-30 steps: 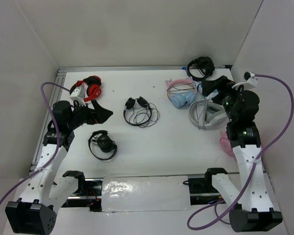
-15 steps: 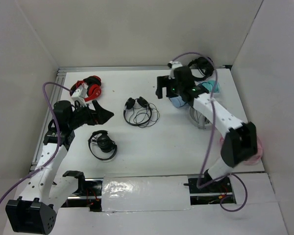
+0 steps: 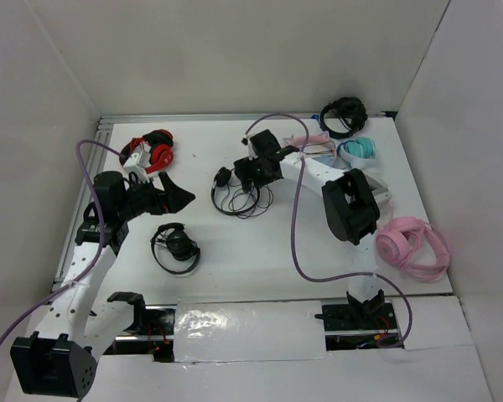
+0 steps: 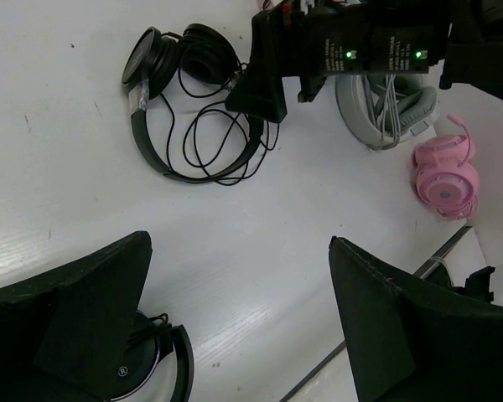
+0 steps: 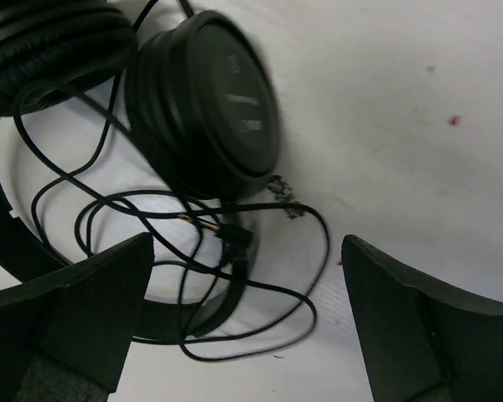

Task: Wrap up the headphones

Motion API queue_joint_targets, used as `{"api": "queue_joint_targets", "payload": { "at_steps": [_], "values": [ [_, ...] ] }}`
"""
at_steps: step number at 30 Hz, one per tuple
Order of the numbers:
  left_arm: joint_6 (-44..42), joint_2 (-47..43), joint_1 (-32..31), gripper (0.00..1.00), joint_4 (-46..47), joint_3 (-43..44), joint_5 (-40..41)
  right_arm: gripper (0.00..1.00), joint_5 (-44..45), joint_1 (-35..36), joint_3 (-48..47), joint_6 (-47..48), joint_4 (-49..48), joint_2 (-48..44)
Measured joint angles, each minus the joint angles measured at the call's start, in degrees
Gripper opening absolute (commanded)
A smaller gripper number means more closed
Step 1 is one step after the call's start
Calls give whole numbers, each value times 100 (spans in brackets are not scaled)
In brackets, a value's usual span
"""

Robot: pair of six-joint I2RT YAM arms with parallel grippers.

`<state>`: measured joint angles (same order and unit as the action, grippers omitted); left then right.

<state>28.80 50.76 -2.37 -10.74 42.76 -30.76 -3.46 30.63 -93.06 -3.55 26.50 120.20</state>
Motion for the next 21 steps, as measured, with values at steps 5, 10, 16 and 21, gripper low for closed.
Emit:
{"api": "queue_joint_targets", "payload": {
  "at_steps": [5,10,16,21],
  "values": [
    [-7,11,4,99,0,-2,-4,58,92,225,-42,-173,4,201],
    [-7,33,4,99,0,-2,-4,18,317,232,-37,-597,-85,210],
    [11,262,4,99,-7,-2,-4,0,439,214,415,-1016,-496,-33],
    [168,699,-24,99,13,0,-68,0,581,245,896,-1281,-675,-664]
  ]
}}
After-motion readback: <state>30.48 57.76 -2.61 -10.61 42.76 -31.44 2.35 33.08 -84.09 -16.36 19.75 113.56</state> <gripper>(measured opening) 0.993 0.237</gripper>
